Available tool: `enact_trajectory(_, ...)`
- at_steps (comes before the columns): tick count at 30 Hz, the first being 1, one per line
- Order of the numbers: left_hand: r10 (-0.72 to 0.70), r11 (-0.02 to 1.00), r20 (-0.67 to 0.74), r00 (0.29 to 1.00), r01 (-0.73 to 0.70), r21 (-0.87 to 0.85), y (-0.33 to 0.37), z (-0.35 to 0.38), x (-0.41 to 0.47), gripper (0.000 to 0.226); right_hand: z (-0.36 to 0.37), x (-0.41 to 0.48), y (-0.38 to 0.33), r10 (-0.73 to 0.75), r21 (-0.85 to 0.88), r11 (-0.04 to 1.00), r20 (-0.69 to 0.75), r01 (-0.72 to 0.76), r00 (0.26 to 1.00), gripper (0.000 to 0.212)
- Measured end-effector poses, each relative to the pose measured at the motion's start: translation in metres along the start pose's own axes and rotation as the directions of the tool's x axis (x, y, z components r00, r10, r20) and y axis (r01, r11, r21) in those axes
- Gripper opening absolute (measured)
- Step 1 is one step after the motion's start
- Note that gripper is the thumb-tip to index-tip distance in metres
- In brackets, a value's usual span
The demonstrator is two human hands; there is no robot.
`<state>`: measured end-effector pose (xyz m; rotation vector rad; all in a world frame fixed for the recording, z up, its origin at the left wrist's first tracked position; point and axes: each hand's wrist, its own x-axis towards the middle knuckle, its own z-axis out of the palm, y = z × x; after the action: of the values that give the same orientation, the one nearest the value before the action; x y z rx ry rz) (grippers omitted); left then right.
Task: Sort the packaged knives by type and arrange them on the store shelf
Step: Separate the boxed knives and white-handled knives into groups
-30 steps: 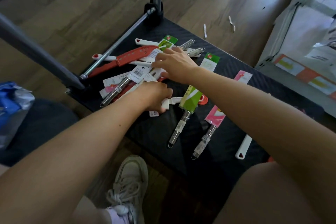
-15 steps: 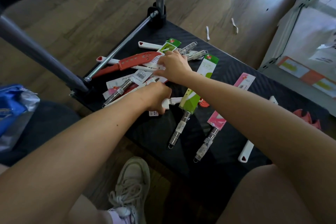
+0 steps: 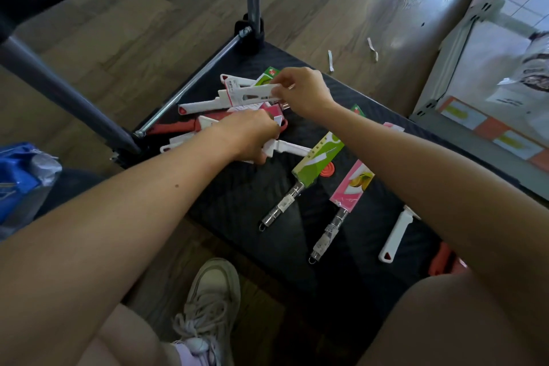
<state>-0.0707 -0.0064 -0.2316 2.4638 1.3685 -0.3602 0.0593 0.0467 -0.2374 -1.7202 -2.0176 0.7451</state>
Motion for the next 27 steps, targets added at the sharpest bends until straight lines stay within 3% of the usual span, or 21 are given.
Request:
enact_trajectory(10,-0.132,0.987,-0.177,0.975,0.113,-0.115,-0.001,-0.033,0.0,0.039,-0.05,-0.005,0.013,0.109,0.119,0.99,-0.258,-0.08,0.96,0.019)
enact_trajectory(20,-0.27,0.912,-0.353,0.896,0.12,-0.393,0.033,-0.027,0.021,0.041,-0.102,-0.028,0.057,0.301,0.236,0.949,-0.472,-0.21,0.829,0.02)
enact_trajectory(23,-0.218,0.923,-0.371,0.903,0.067,-0.38,0.056,-0.031,0.035,0.041,-0.124,-0.043,0.078,0.368,0.306,0.922,-0.508,-0.237,0.779,0.019)
enact_trajectory(27,-0.022,0.945,-0.341,0.94,-0.092,-0.315,0.093,-0.029,0.051,0.043,-0.154,-0.073,0.11,0.439,0.316,0.897,-0.549,-0.31,0.711,0.019)
